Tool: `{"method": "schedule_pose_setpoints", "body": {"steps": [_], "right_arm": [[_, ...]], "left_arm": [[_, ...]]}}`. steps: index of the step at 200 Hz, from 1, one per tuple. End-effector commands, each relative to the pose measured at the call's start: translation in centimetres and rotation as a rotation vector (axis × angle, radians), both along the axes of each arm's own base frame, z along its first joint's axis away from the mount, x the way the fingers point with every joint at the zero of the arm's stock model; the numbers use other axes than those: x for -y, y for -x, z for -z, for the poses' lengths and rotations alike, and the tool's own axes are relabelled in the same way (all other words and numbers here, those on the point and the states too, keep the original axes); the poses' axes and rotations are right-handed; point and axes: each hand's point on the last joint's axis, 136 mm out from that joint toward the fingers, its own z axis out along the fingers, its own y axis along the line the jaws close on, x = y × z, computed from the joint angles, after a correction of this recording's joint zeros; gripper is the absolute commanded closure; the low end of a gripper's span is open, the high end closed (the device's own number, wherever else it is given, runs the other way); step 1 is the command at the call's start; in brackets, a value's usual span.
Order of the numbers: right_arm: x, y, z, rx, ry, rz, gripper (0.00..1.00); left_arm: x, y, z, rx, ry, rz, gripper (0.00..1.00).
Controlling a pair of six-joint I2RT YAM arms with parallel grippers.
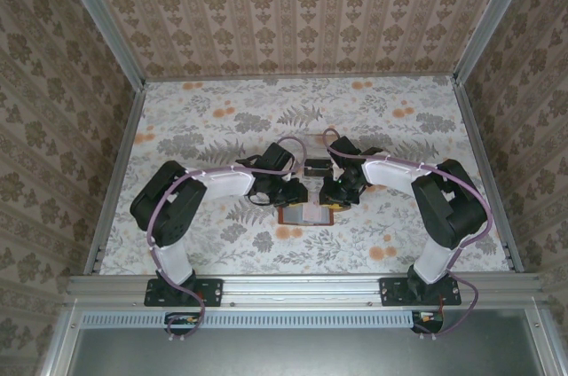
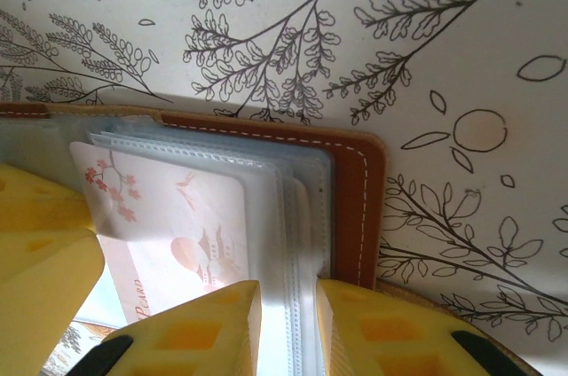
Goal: Take the credit cards out of the card holder
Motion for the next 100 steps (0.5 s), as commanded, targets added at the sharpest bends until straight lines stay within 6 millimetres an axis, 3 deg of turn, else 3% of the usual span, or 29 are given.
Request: {"method": "schedule_pose_setpoints", "body": {"steps": [1,46,100], "right_arm": [[0.87,0.54,0.45,-0.023,0.056,-0.002,0.75],[0.91,0.69,0.59,-0.026,0.055,-0.001,0.75],[0.92,0.7,0.62,-0.025,0.057,-0.003,0.75]], "left_arm": [[-0.02,0.36,0.82,-0.032,0.008,-0.002,0.77],[0.53,0.4,0.97,-0.043,0.043,-0.006,0.8],[-0.29,0.47,1.06,-0.041,0.013,-0.014,0.88]]}}
